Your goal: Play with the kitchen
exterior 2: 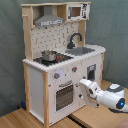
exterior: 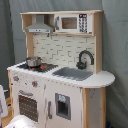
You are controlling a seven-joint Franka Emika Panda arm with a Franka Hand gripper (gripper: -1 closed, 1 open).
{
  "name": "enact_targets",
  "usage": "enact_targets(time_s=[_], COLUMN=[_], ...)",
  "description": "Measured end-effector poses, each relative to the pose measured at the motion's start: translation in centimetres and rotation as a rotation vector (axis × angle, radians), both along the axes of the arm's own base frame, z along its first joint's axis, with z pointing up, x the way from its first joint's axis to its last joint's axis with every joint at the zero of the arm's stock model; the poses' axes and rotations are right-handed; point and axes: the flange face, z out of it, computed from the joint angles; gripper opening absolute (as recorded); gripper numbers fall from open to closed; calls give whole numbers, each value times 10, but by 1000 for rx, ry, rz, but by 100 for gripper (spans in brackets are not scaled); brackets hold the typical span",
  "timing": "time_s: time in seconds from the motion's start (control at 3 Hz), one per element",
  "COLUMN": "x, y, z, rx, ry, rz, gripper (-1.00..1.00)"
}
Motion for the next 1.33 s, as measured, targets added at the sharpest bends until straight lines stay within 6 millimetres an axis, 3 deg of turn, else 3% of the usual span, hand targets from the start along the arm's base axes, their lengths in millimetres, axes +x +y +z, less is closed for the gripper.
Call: enact_targets(time_s=[0.67,1.0,1.33], x=[18,26,49], y=[-39,-48,-59], z=[2,-1,-4], rx=[176,273,330], ry=[1,4,9], rz=[-46,-76,-102], gripper=[100,100,100])
